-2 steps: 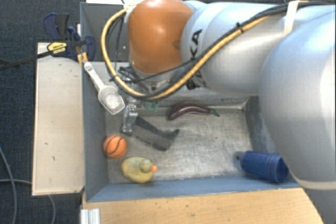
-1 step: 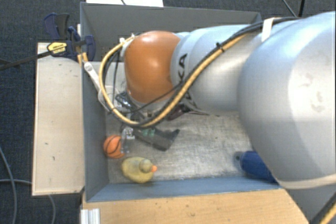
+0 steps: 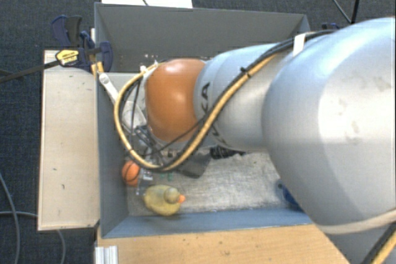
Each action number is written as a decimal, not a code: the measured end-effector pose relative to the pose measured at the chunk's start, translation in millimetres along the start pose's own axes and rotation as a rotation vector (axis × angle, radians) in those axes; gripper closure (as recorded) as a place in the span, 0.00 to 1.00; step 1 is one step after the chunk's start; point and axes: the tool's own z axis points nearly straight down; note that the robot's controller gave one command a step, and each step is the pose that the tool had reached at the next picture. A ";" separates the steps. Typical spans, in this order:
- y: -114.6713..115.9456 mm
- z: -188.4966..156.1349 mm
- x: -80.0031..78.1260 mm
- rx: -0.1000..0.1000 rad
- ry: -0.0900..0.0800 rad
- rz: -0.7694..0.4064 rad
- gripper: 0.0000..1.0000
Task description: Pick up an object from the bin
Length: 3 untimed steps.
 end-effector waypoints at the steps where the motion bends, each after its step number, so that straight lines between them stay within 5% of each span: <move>1: -2.7 36.5 -14.9 0.000 -0.002 -0.327 1.00; 3: -3.7 35.7 -14.3 -0.001 -0.002 -0.327 1.00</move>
Offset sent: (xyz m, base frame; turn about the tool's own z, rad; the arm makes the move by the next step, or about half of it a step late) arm 0.0000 0.0000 0.0000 0.0000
